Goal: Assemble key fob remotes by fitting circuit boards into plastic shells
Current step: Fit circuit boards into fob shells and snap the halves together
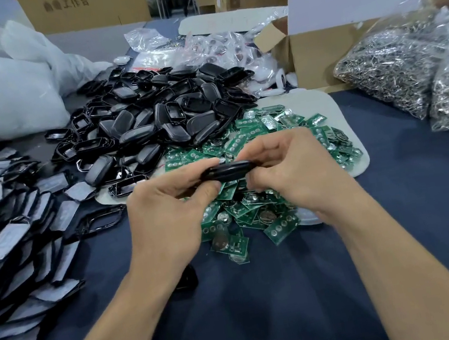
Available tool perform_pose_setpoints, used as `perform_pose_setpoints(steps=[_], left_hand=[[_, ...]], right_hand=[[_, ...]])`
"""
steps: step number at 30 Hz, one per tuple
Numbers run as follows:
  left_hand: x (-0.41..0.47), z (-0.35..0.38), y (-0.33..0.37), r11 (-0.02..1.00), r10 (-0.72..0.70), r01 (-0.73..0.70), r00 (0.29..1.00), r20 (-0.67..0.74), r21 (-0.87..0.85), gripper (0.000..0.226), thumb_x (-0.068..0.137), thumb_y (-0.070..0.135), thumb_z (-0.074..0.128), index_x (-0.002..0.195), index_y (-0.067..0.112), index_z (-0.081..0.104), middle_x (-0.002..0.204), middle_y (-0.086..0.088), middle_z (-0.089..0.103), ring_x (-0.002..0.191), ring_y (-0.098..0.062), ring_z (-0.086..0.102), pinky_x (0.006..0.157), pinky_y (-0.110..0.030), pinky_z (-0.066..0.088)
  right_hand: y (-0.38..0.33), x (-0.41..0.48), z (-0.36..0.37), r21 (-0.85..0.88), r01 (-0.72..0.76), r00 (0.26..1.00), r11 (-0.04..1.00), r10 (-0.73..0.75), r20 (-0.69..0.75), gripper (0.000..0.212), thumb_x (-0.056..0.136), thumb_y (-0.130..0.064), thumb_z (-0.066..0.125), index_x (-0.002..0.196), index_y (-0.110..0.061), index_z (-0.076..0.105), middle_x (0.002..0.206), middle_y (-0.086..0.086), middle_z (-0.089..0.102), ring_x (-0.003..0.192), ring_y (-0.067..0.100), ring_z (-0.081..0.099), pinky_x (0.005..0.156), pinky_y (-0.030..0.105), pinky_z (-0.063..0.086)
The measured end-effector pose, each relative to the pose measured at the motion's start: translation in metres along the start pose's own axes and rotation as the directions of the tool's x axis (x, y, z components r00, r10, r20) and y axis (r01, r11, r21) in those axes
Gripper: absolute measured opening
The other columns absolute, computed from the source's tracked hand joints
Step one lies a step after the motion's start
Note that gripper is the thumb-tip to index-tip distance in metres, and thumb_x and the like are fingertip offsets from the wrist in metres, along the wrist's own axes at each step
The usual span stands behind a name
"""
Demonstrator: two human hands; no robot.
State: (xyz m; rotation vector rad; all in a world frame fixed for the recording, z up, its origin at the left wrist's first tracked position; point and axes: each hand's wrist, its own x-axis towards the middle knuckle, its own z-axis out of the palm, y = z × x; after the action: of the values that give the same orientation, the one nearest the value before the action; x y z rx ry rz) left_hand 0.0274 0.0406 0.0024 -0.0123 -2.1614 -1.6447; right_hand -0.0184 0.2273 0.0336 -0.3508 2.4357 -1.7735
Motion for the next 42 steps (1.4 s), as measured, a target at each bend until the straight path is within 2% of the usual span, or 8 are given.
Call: perform_pose_setpoints(steps=[7, 15, 20, 24, 29, 32, 36, 42], left_hand=[[-0.002, 0.004, -0.007, 0.994, -0.048, 0.046, 0.999, 0.020, 0.104, 0.028, 0.085, 0.027, 0.085, 0.096, 0.052, 0.079, 0.089, 0.024, 0.078, 0.085, 0.001, 0.075, 0.080, -0.019, 0.060], [-0.002, 0.003, -0.001, 0.962, -0.052, 0.056, 0.998, -0.021, 0.267, 0.033, 0.087, 0.030, 0.082, 0.095, 0.061, 0.073, 0.083, 0.034, 0.073, 0.080, 0.010, 0.071, 0.080, -0.021, 0.054], [0.005, -0.008, -0.006, 0.915, -0.080, 0.106, 0.993, -0.084, 0.388, 0.022, 0.088, 0.032, 0.078, 0.092, 0.053, 0.076, 0.083, 0.037, 0.071, 0.080, 0.014, 0.067, 0.073, -0.002, 0.044], [0.018, -0.025, -0.014, 0.802, -0.104, 0.146, 0.989, -0.104, 0.580, 0.034, 0.093, 0.029, 0.070, 0.124, 0.042, 0.072, 0.117, 0.023, 0.071, 0.061, -0.007, 0.065, 0.065, -0.012, 0.049], [0.032, -0.038, -0.025, 0.686, -0.175, 0.101, 0.984, 0.029, 0.721, 0.047, 0.100, 0.029, 0.062, 0.146, 0.038, 0.055, 0.162, 0.006, 0.043, 0.153, -0.018, 0.030, 0.126, -0.043, 0.022], [0.034, -0.037, -0.030, 0.695, -0.202, 0.051, 0.971, 0.127, 0.717, 0.037, 0.102, 0.030, 0.058, 0.136, 0.043, 0.064, 0.158, 0.013, 0.047, 0.145, -0.006, 0.038, 0.122, -0.027, 0.024], [0.036, -0.036, -0.030, 0.765, -0.193, 0.144, 0.981, 0.010, 0.628, 0.022, 0.088, 0.036, 0.074, 0.107, 0.047, 0.078, 0.097, 0.021, 0.072, 0.065, 0.009, 0.060, 0.058, -0.006, 0.040], [0.046, -0.030, -0.028, 0.826, -0.060, 0.135, 0.986, -0.153, 0.547, 0.035, 0.090, 0.027, 0.075, 0.123, 0.040, 0.073, 0.125, 0.015, 0.071, 0.114, 0.002, 0.062, 0.100, -0.013, 0.043]], right_hand=[[0.020, -0.027, -0.052, 0.346, -0.102, 0.935, 0.933, 0.209, -0.287, 0.024, 0.075, 0.015, 0.075, 0.082, -0.007, 0.080, 0.072, 0.010, 0.075, 0.063, 0.018, 0.068, 0.062, 0.026, 0.058], [0.035, -0.059, -0.074, 0.931, 0.350, 0.757, 0.101, 0.555, -0.345, 0.016, 0.094, -0.011, 0.069, 0.105, 0.000, 0.066, 0.088, 0.011, 0.075, 0.076, 0.017, 0.077, 0.066, 0.021, 0.061], [0.023, -0.050, -0.051, 0.801, 0.126, 0.816, 0.586, 0.397, -0.419, 0.007, 0.093, 0.000, 0.067, 0.091, -0.002, 0.074, 0.077, 0.011, 0.076, 0.068, 0.018, 0.074, 0.063, 0.023, 0.059], [0.017, -0.040, -0.017, 0.109, -0.010, 0.839, 0.994, 0.068, -0.539, 0.019, 0.088, -0.007, 0.072, 0.091, -0.025, 0.080, 0.080, -0.009, 0.078, 0.070, 0.005, 0.072, 0.068, 0.017, 0.056], [0.010, -0.014, 0.035, -0.525, 0.040, 0.969, 0.850, -0.162, -0.189, 0.055, 0.094, -0.026, 0.068, 0.147, -0.024, 0.054, 0.152, -0.006, 0.051, 0.144, 0.013, 0.038, 0.120, 0.025, 0.026], [0.008, 0.003, 0.053, -0.671, 0.050, 0.993, 0.739, -0.107, -0.044, 0.062, 0.101, -0.032, 0.059, 0.157, -0.022, 0.036, 0.166, 0.000, 0.033, 0.155, 0.022, 0.017, 0.127, 0.040, 0.008], [0.013, 0.008, 0.062, -0.647, 0.085, 0.985, 0.757, -0.162, -0.060, 0.047, 0.100, -0.020, 0.061, 0.146, -0.025, 0.055, 0.154, 0.006, 0.049, 0.147, 0.026, 0.030, 0.120, 0.034, 0.020], [0.018, 0.002, 0.053, -0.628, 0.139, 0.967, 0.766, -0.241, -0.079, 0.033, 0.098, -0.012, 0.063, 0.120, -0.032, 0.076, 0.134, -0.003, 0.067, 0.129, 0.008, 0.037, 0.108, 0.011, 0.010]])
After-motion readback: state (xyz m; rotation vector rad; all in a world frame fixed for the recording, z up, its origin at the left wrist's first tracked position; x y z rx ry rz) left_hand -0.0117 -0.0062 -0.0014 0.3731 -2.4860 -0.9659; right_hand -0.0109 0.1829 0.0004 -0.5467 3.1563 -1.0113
